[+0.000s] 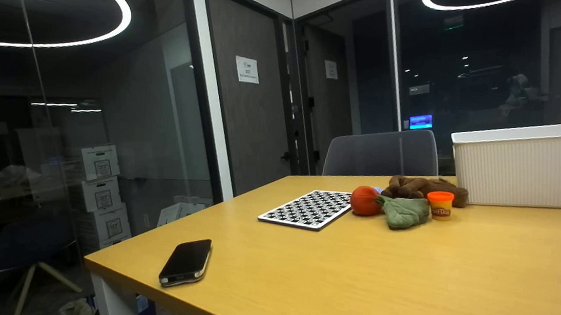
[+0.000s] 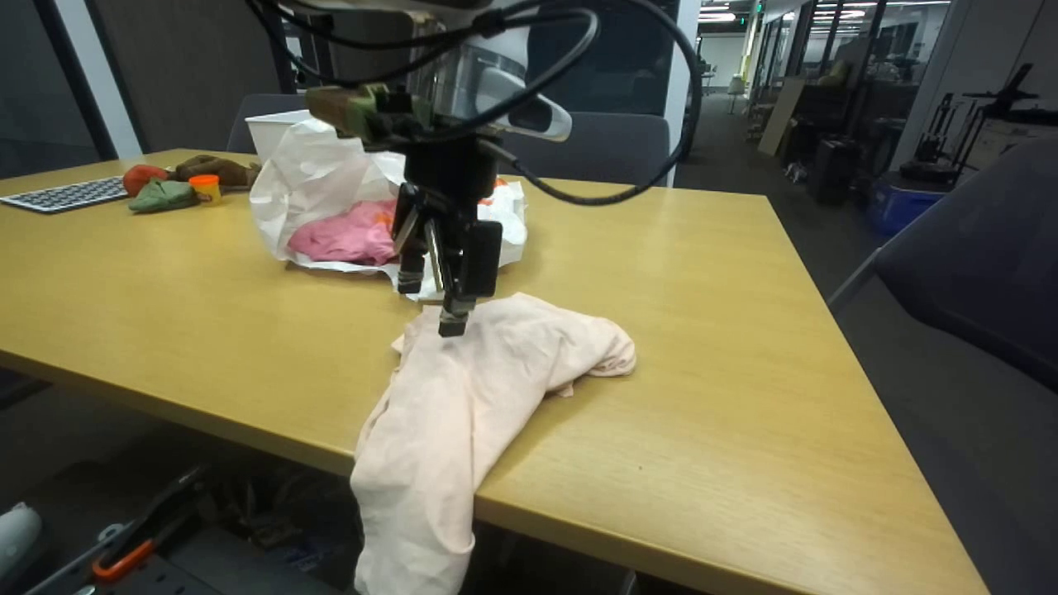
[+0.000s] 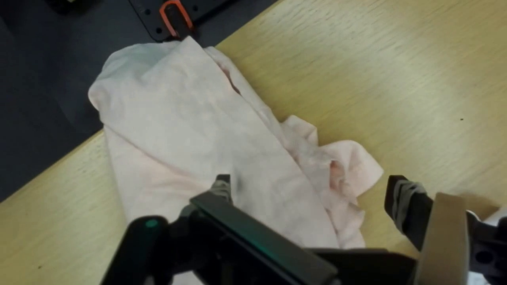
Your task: Put the clothing into the plastic bag and pick it up
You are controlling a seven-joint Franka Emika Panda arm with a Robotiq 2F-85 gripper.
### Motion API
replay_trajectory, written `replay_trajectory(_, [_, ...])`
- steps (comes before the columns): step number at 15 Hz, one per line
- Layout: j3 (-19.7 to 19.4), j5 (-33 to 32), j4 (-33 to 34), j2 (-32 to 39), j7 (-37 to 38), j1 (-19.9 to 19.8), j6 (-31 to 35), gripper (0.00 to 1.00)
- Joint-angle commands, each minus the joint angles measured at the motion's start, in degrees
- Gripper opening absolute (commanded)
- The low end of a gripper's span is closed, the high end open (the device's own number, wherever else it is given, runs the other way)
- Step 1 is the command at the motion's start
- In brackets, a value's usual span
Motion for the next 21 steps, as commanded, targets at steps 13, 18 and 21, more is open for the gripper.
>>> replay_trajectory(13, [0.4,-1.8,-5.7,-0.7,4.1,-1.8,16.0,0.04])
replay_trajectory(18, [2.0,-6.2,-4.1,-6.5,7.3,-2.2,13.3,0.06])
replay_trajectory(21, [3.9,-8.7,-2.6,-13.8,6.3,-1.5,11.7,0.06])
